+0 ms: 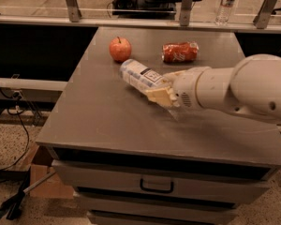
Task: Move blue plastic bottle near apple
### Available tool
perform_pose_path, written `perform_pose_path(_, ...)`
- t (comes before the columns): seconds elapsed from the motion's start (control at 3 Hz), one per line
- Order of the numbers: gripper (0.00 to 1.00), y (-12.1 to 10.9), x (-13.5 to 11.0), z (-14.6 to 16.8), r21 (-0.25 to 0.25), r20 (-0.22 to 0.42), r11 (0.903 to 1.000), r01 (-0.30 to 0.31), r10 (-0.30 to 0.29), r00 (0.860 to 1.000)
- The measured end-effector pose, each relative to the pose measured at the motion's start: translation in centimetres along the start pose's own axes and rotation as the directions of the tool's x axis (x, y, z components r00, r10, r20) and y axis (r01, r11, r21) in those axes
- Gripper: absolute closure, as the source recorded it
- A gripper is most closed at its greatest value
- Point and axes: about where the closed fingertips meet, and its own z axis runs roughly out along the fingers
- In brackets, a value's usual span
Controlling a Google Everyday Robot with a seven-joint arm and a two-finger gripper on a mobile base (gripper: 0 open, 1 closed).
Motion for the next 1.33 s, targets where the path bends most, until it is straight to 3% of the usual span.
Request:
perform_pose_path(0.67, 1.00, -2.3, -1.2, 4.8, 0.065, -0.033, 0.9978, -0.011, 0.014, 0.999)
perform_pose_path(1.0, 0.84, -3.2, -2.1, 6.8, 0.082, -0.033, 0.9964, -0.018, 0.021, 0.999)
perform_pose_path(1.33, 0.53, -3.5, -3.4, 8.6, 0.081, -0.022, 0.9965, -0.021, 0.023, 0.999)
